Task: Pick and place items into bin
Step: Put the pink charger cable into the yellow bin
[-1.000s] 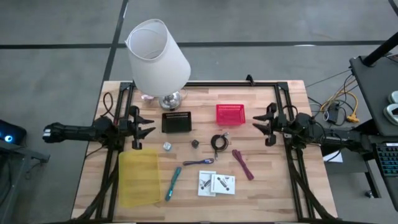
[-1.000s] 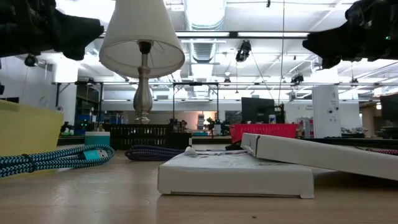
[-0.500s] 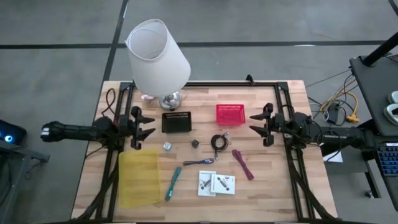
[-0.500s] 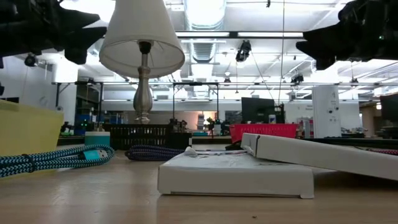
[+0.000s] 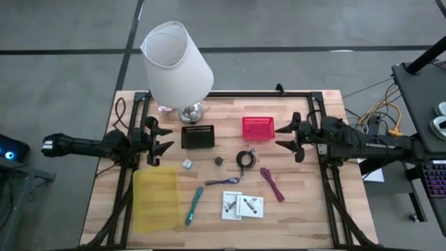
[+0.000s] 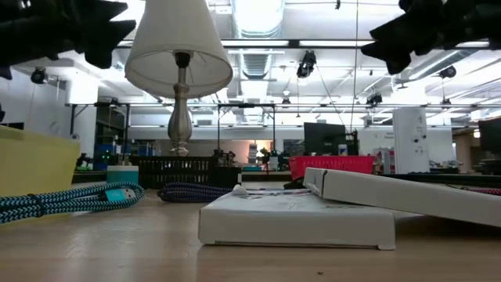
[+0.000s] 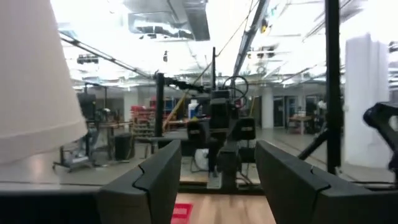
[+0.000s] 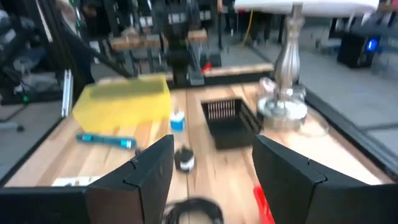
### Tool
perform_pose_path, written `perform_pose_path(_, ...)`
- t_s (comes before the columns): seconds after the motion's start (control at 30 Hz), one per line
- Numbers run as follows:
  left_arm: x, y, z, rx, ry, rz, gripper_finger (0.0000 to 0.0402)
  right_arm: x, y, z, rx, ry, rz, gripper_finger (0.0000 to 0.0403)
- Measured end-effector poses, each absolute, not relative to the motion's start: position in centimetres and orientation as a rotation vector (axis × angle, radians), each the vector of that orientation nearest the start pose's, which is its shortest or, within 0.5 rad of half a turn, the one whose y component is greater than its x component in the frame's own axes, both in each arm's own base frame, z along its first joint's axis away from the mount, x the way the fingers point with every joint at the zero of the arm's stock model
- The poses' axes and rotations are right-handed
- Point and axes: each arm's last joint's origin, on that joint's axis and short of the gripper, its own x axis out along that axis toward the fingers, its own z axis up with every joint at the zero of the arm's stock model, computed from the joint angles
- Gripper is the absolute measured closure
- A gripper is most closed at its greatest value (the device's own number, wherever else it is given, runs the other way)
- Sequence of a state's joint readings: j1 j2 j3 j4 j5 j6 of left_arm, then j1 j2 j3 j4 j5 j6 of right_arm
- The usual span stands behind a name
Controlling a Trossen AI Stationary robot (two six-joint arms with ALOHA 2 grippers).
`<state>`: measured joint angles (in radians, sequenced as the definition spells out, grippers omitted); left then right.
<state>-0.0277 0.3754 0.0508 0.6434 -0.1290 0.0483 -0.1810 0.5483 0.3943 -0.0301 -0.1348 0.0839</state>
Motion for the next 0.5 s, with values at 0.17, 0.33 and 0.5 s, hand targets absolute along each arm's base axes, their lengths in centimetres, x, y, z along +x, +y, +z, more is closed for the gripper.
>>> perform_pose_path(0.17, 12.6, -0.2, 20.2, -0.035, -0.236, 0.029, 0.0212, 14.9, -2.3, 24.0, 0.203, 0.312, -0.074, 0.0200)
perform_pose_path(0.33, 13.7, -0.2, 18.6, -0.052, -0.119, 0.027, 0.0212, 15.8, -2.5, 23.8, 0.272, 0.363, -0.089, 0.0200)
perform_pose_path(0.5, 14.5, -0.2, 18.9, -0.041, -0.154, 0.027, 0.0212, 16.4, -2.6, 23.8, 0.378, 0.436, -0.119, 0.0200)
